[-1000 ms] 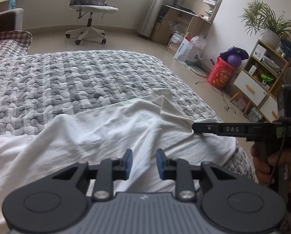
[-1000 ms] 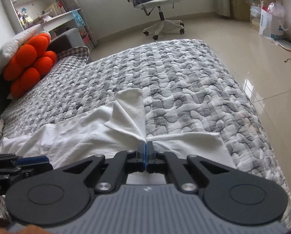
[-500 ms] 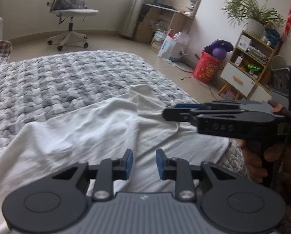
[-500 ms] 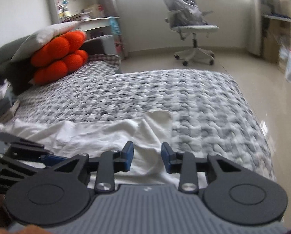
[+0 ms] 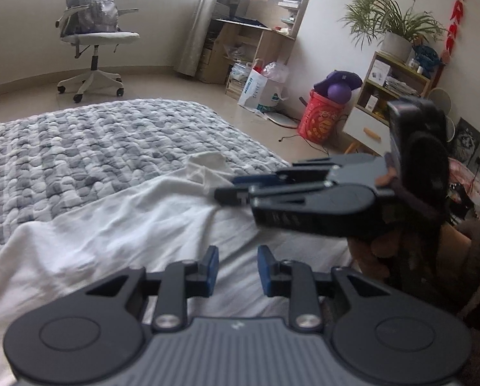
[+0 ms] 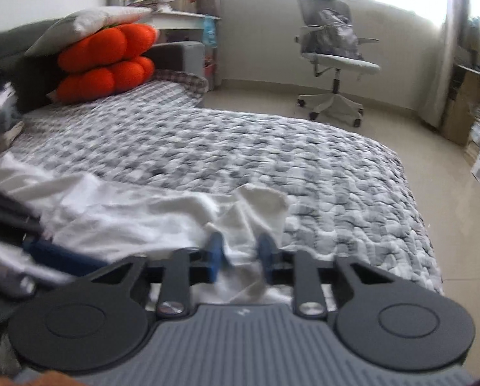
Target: Fold clothes
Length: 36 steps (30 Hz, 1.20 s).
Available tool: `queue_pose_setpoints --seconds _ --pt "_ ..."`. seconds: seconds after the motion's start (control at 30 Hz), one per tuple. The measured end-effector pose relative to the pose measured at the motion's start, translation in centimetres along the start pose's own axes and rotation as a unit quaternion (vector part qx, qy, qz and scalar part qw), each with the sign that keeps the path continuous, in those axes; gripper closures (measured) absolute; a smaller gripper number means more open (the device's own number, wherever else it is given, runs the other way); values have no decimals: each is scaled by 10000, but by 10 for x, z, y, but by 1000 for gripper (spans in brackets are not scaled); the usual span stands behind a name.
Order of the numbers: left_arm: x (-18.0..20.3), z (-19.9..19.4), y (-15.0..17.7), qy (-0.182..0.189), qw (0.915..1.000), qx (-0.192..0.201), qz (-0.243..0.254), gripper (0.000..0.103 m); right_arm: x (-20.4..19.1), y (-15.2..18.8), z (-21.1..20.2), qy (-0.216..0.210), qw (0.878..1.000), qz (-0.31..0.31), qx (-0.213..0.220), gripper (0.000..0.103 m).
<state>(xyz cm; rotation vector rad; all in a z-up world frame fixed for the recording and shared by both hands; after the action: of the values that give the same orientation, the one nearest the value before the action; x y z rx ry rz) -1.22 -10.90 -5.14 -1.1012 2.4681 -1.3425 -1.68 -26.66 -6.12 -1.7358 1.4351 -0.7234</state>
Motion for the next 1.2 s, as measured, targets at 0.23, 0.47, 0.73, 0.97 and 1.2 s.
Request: queue_pose_setpoints --seconds 0.23,0.47,0.73,0.97,1.2 --pt "6 5 0 -89 9999 33 77 76 30 -18 -18 -272 9934 1076 301 98" --pt "9 -5 -4 -355 9989 276 146 67 51 -45 -42 -470 9786 1913 599 98" --pt "14 -14 -7 -821 9948 464 390 68 33 -82 -64 -651 9771 1796 933 98" --pt "9 -36 -13 -1522 9842 793 441 101 18 -112 -67 -791 9778 1595 1106 98" --pt "1 -86 -26 -1651 9762 1379 285 101 13 -124 -87 -970 9736 1554 1359 98"
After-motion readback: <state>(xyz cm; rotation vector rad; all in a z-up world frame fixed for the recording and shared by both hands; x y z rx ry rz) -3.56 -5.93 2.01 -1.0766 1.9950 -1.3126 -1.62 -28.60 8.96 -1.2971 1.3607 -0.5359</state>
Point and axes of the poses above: each gripper's, at about its wrist camera, not at the fingertips, and z roughly the way its jaws point, x to its right, y to its underside, the point moved 1 cm from there along z, roughly the way its jaws point, and after that the axes turned 3 degrees about -y, right-handed, at the moved point
